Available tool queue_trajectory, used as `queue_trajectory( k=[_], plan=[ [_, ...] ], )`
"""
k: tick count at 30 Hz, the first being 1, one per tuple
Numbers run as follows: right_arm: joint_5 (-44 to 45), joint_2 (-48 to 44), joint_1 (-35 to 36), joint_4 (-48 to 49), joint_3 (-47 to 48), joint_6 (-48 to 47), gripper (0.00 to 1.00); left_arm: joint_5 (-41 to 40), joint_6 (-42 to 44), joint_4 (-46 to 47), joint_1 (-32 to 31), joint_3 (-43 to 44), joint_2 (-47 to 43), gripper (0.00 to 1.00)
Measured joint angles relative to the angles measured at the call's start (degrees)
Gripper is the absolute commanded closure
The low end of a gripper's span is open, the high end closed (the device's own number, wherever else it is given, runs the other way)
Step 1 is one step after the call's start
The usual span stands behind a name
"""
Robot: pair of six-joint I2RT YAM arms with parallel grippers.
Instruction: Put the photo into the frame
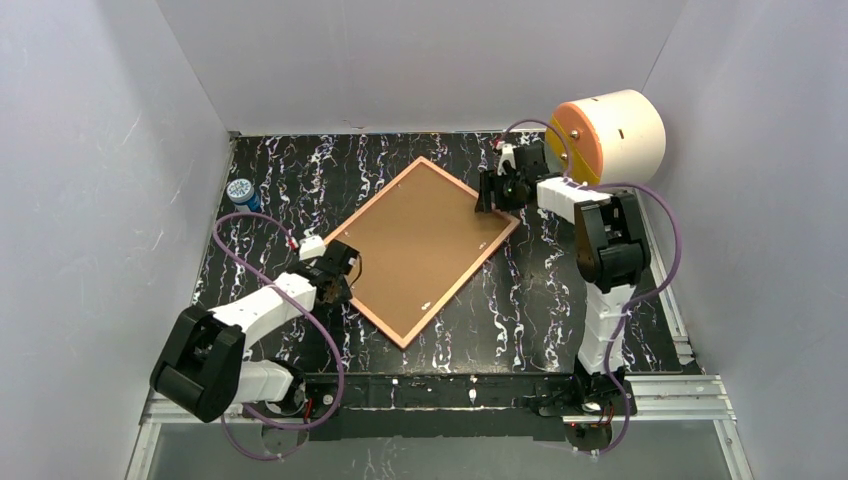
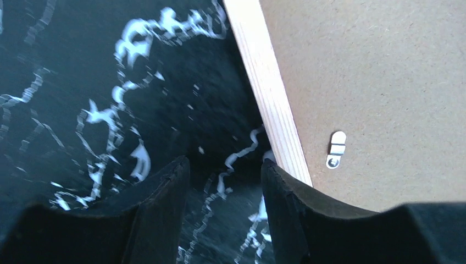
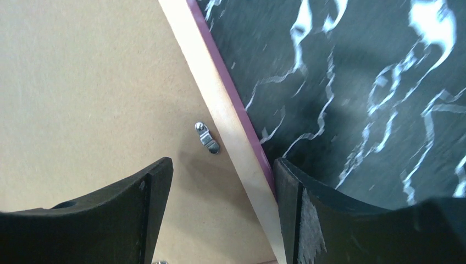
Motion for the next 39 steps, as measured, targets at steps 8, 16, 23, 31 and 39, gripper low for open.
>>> queue_trajectory(
  k=[8, 16, 23, 31, 39],
  plan=[
    [8.2, -10.9, 5.5, 3.9, -15.5, 6.9, 0.26, -2.8, 4.0, -0.9, 5.4, 0.2, 0.1, 0.49],
    [14.6, -26.3, 7.3, 6.8, -34.2, 16.0, 0.25, 0.2, 9.2, -1.2, 6.1, -0.2, -1.1, 0.51],
    [18.7, -39.4, 7.5, 7.6, -46.9, 24.8, 0.22, 5.6, 13.0, 1.1, 6.9, -0.2, -1.2, 0.52],
    [25.3, -49.0, 8.4, 0.7, -52.4, 30.6, 0.20, 11.7, 15.0, 4.2, 7.1, -0.1, -1.0, 0.51],
    [27.9, -49.4, 11.9, -11.8, -46.7, 35.0, 0.21, 6.0, 10.0, -0.9, 5.0, 6.8, -3.5, 0.32]
  ],
)
